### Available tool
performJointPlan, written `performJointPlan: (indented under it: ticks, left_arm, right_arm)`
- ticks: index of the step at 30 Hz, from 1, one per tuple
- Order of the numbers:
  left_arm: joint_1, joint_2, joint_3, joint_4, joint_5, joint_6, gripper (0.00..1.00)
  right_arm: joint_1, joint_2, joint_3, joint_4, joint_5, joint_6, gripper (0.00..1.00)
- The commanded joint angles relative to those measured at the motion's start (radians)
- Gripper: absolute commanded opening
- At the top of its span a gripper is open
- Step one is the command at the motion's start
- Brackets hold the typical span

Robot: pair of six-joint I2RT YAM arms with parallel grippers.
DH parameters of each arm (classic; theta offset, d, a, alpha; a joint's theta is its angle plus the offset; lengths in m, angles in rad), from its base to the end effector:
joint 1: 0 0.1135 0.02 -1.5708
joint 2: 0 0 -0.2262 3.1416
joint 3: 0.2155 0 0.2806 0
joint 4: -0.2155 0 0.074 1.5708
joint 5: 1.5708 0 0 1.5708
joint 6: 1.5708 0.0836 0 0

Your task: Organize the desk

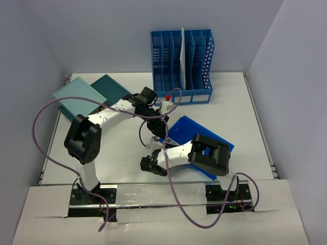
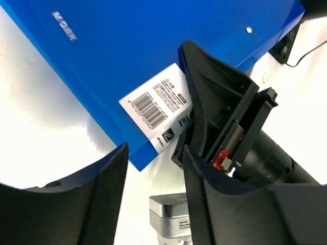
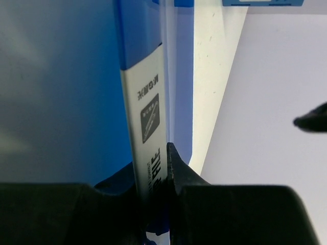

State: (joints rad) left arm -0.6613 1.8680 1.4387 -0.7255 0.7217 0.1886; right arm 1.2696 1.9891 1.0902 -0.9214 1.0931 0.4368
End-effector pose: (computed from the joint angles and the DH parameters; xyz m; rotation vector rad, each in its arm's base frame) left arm 0.2942 -0.2989 0.1452 1.3067 2.3670 -1.1220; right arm 0.1604 0.2661 0.0341 -1.0573 1.9702 -1.1026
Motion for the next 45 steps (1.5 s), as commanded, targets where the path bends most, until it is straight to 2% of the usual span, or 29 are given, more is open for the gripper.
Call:
performJointPlan:
  ticks: [1, 2, 6, 8, 13, 18, 21, 26, 30, 34, 39, 43, 45]
  left_arm:
    - [-0.012, -0.031, 0.027, 0.012, -0.016, -0.039, 0.58]
    - [-0.009, -0.036, 0.039, 0.011, -0.02, -0.044, 0.61]
    - [0.003, -0.065, 0.061, 0.001, -0.049, -0.049, 0.91]
    - [0.013, -0.084, 0.068, 0.0, -0.082, -0.049, 0.95]
    - [0.038, -0.139, 0.081, -0.003, -0.15, -0.058, 0.96]
    - [0.075, -0.259, 0.081, 0.004, -0.264, -0.049, 0.97]
    - [0.099, -0.329, 0.058, 0.016, -0.279, -0.045, 0.98]
    - [0.224, -0.456, 0.0, 0.055, -0.292, -0.06, 0.99]
    - [0.332, -0.568, -0.045, 0.087, -0.251, -0.066, 0.99]
    - [0.37, -0.618, -0.082, 0.098, -0.267, -0.049, 0.99]
    - [0.422, -0.654, -0.113, 0.075, -0.286, -0.012, 0.99]
    - [0.474, -0.677, -0.169, 0.096, -0.285, -0.004, 0.99]
    - [0.511, -0.7, -0.195, 0.124, -0.287, 0.002, 0.99]
  right_arm:
    - [0.006, -0.044, 0.012, -0.068, 0.038, 0.127, 0.0]
    - [0.008, -0.048, 0.008, -0.109, 0.049, 0.156, 0.0]
    - [0.023, -0.083, 0.001, -0.142, 0.054, 0.2, 0.0]
    - [0.026, -0.123, -0.004, -0.124, 0.04, 0.182, 0.0]
    - [0.036, -0.236, -0.015, -0.076, 0.039, 0.145, 0.0]
    - [0.039, -0.429, -0.001, -0.053, 0.036, 0.102, 0.0]
    - [0.039, -0.561, 0.01, 0.0, 0.014, 0.047, 0.0]
    - [0.02, -0.825, 0.0, 0.184, -0.106, -0.108, 0.0]
    - [-0.106, -1.018, -0.035, 0.332, -0.291, -0.218, 0.0]
    - [-0.161, -1.084, -0.024, 0.374, -0.392, -0.264, 0.0]
    - [-0.176, -1.105, 0.116, 0.425, -0.442, -0.362, 0.0]
    - [-0.201, -1.084, 0.207, 0.606, -0.446, -0.476, 0.0]
    - [-0.246, -1.068, 0.236, 0.783, -0.451, -0.558, 0.0]
